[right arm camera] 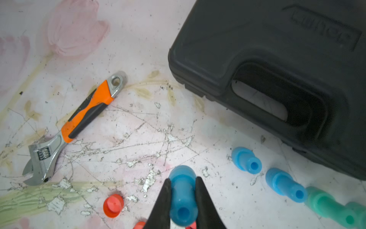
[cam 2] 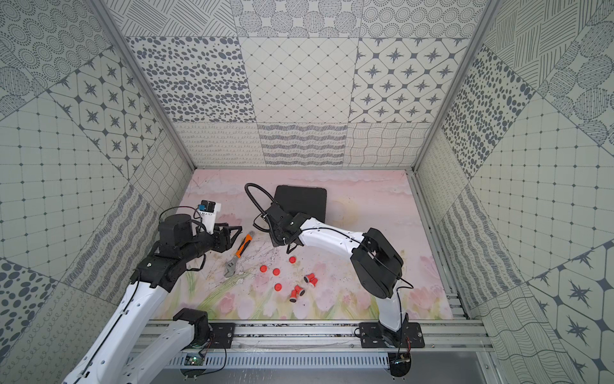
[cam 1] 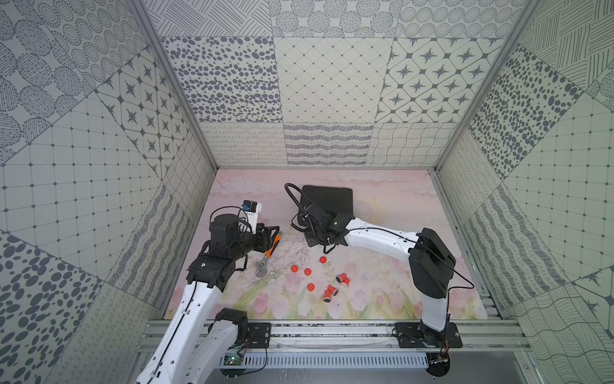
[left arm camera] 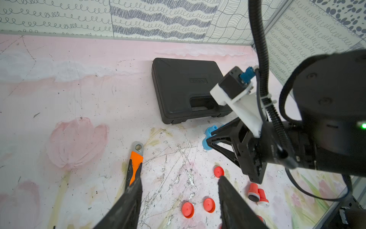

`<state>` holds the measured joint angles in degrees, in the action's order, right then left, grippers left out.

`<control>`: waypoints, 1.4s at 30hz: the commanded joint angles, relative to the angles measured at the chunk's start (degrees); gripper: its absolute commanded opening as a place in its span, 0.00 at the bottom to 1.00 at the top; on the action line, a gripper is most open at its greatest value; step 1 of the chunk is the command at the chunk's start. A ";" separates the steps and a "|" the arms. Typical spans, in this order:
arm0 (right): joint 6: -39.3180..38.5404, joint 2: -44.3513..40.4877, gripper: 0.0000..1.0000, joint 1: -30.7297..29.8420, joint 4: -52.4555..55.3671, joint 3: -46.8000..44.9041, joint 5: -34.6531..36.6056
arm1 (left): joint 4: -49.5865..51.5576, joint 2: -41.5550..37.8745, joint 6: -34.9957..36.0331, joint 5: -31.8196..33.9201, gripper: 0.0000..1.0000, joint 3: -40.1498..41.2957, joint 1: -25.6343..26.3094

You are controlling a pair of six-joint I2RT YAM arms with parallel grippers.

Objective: Close the stamp cap
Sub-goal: Place the stamp at the center of the board.

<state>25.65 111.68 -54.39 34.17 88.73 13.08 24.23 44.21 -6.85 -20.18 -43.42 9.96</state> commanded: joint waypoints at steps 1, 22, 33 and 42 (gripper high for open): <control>-3.84 4.59 0.15 0.50 2.43 4.63 2.14 | -0.32 0.00 0.96 0.46 0.62 -0.35 -0.36; -4.65 12.32 0.23 3.47 0.66 5.71 1.19 | -0.76 0.52 0.79 -0.21 0.62 -0.35 -0.89; -3.76 12.19 0.36 3.76 -1.30 3.64 0.35 | -0.85 0.57 0.72 -0.32 0.62 -0.22 -0.98; -4.02 8.52 0.40 3.76 0.87 5.07 0.90 | -0.85 0.53 0.70 -0.43 0.62 -0.26 -1.00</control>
<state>21.50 123.24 -50.76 34.94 92.77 13.67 24.21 44.75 -6.87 -20.23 -43.42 9.32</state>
